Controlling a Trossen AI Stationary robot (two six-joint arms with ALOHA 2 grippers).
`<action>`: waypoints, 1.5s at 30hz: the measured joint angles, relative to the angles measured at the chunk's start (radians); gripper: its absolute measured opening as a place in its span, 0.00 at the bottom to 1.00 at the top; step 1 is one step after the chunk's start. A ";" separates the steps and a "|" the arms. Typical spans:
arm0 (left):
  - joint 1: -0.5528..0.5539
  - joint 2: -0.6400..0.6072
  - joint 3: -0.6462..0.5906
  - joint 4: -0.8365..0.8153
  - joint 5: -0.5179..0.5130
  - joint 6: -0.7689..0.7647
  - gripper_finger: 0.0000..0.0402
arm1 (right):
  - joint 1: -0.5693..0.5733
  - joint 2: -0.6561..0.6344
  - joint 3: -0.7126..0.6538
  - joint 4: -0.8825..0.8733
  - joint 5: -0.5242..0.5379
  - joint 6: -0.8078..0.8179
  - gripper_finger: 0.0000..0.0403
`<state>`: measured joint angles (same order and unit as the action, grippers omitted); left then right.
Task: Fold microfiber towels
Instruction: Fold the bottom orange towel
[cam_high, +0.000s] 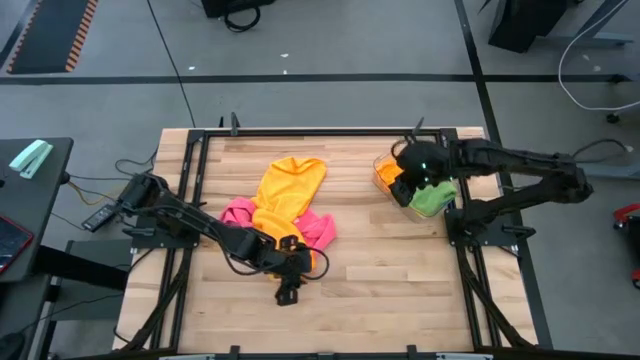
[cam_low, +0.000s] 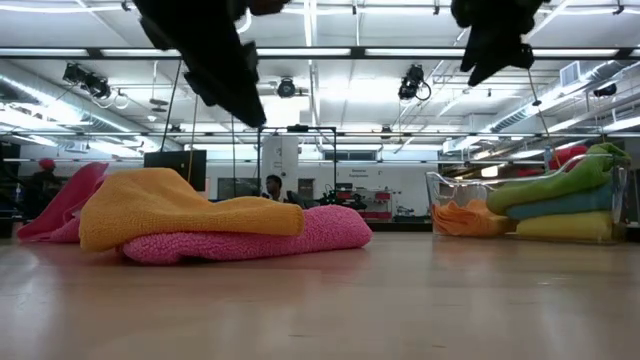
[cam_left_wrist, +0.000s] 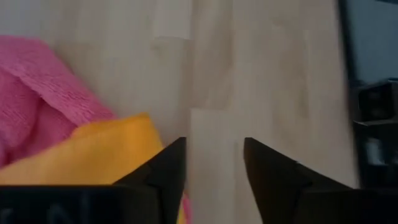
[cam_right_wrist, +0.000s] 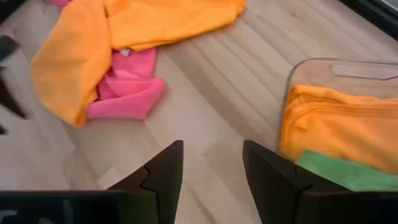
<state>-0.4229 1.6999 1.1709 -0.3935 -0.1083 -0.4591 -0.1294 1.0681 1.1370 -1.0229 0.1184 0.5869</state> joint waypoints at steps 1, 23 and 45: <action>-0.005 0.018 0.000 0.014 -0.030 0.000 0.45 | 0.036 -0.001 0.000 0.001 0.023 0.026 0.43; -0.023 0.213 0.000 -0.075 -0.348 -0.055 0.28 | 0.422 0.016 -0.001 0.020 0.264 0.336 0.43; 0.107 -0.102 0.235 -0.636 -0.301 -0.077 0.04 | 0.545 0.169 -0.001 0.207 0.277 0.247 0.43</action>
<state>-0.3161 1.5976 1.4061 -1.0296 -0.4091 -0.5366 0.4152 1.2368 1.1358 -0.8154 0.3954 0.8336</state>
